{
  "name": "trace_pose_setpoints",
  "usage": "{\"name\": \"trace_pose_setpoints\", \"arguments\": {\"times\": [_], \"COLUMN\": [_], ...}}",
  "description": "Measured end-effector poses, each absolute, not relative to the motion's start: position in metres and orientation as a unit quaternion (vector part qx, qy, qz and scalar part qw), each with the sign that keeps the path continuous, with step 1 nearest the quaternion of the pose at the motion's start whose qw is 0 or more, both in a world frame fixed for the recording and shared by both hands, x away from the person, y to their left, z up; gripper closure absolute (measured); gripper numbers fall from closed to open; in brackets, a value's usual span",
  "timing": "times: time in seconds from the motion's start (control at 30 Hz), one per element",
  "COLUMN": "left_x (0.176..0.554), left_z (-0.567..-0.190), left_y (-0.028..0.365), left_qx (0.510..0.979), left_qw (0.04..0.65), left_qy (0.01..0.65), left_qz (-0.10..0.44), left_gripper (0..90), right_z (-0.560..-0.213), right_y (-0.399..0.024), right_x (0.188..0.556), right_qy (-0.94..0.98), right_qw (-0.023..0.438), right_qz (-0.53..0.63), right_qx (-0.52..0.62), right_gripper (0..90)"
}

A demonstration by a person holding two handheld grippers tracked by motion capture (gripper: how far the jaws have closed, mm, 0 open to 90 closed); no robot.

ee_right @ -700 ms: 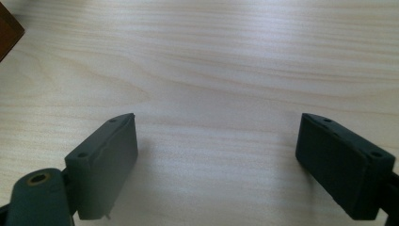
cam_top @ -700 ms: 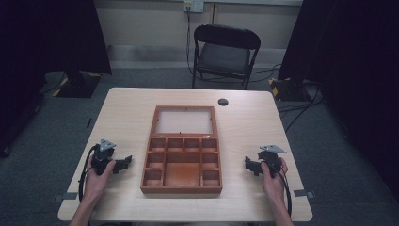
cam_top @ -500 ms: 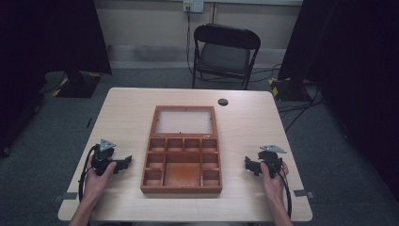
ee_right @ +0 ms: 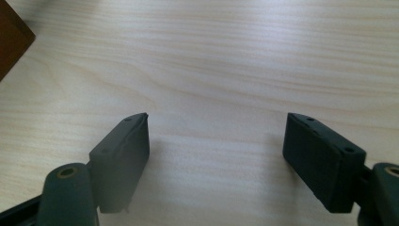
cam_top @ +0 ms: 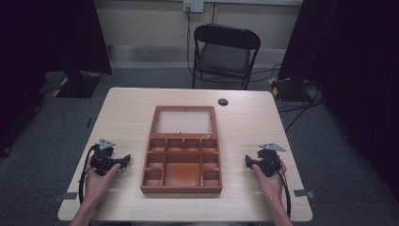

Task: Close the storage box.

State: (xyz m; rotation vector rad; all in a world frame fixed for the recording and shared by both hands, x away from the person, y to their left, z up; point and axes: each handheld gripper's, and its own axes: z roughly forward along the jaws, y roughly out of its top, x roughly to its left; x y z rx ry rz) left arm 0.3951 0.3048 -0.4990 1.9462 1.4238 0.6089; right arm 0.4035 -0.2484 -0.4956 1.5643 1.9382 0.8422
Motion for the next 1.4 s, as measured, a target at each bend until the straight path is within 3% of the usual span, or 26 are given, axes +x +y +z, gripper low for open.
{"name": "trace_pose_setpoints", "arguments": {"times": [0.23,0.73,1.17,1.23,1.4], "left_x": [0.409,0.462,0.504,0.511,0.518], "left_z": [-0.485,-0.444,-0.445,-0.451,-0.460], "left_y": [0.303,0.265,0.240,0.238,0.228], "left_qx": [0.752,0.747,0.746,0.738,0.732], "left_qw": [0.314,0.378,0.331,0.343,0.349], "left_qy": [0.535,0.508,0.547,0.561,0.567], "left_qz": [0.222,0.204,0.187,0.153,0.144], "left_gripper": [23.7,25.3,30.3,31.1,32.9], "right_z": [-0.481,-0.452,-0.449,-0.450,-0.452], "right_y": [-0.234,-0.185,-0.150,-0.144,-0.137], "right_x": [0.420,0.480,0.513,0.519,0.530], "right_qy": [0.736,0.753,0.762,0.763,0.759], "right_qw": [0.229,0.195,0.180,0.175,0.163], "right_qz": [0.328,0.372,0.370,0.366,0.370], "right_qx": [0.546,0.507,0.501,0.503,0.510], "right_gripper": [22.6,29.3,29.2,29.5,32.6]}}
